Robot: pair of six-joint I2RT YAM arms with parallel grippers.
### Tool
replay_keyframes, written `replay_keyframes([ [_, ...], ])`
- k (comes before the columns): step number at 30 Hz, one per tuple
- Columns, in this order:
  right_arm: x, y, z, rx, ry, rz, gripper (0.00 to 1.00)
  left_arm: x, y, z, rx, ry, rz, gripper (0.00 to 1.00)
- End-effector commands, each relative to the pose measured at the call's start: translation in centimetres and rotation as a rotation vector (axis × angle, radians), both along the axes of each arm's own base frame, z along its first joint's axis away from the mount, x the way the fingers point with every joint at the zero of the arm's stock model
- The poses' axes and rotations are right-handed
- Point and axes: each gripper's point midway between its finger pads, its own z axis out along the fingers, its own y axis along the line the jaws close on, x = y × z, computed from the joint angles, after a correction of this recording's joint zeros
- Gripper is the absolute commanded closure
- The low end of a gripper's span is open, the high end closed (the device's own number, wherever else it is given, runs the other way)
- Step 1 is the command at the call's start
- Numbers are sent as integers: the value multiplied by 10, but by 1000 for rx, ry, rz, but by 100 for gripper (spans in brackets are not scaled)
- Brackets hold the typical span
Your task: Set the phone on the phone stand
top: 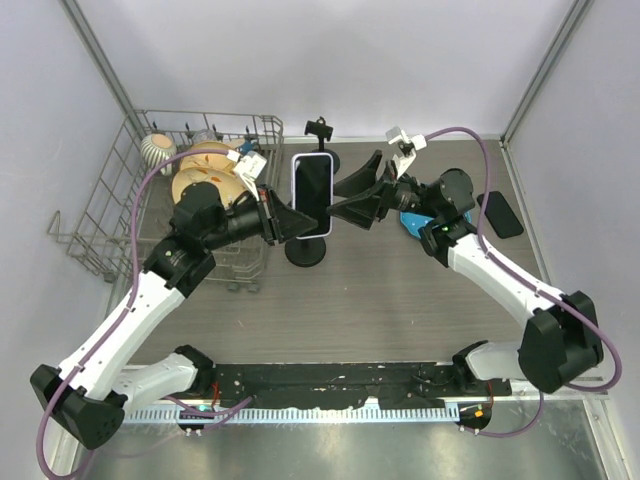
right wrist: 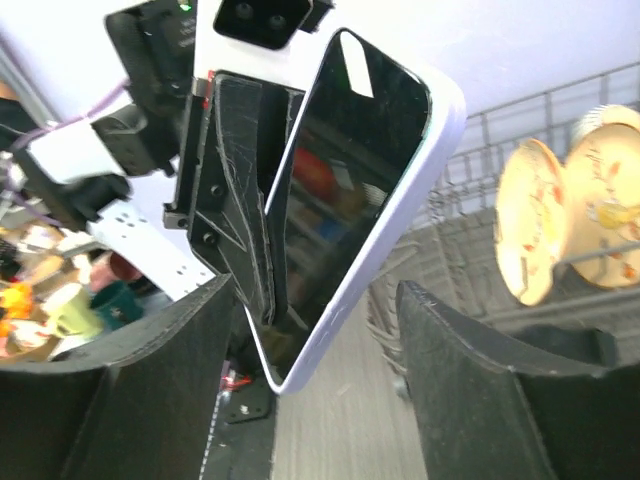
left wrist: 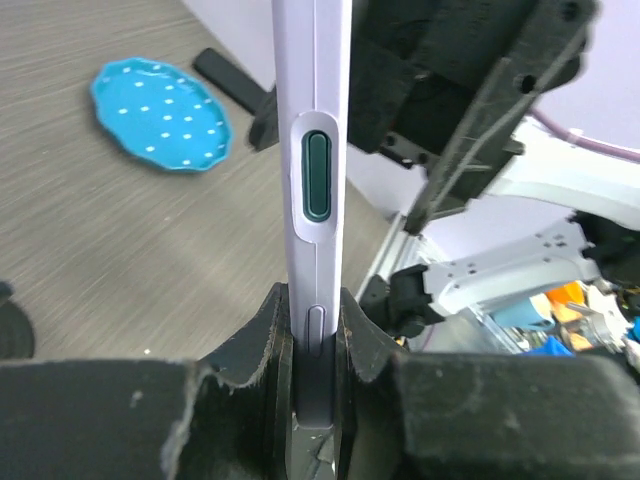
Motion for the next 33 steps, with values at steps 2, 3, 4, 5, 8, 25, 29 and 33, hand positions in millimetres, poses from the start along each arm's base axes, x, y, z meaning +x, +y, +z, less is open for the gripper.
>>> replay_keyframes([
  [2,-21,6,26,118,-11,170,33,-20,-13,61,-172,-182,-152,100],
  [3,-19,7,26,123,1,168,35,-22,-13,62,-178,-186,-163,100],
  [4,-20,7,29,132,4,176,36,-22,-14,62,-182,-185,-167,100],
  [5,-21,9,28,135,3,184,37,-22,-14,62,-184,-183,-167,100],
  [8,-28,11,35,162,-2,202,39,-20,-15,59,-179,-174,-171,100],
  [25,-28,29,41,180,29,185,99,-29,6,57,-99,-157,-75,33],
  [29,-24,30,34,141,17,155,99,-24,22,63,-56,-135,33,11],
  [33,-31,30,33,132,3,191,99,0,48,67,22,-85,250,15],
])
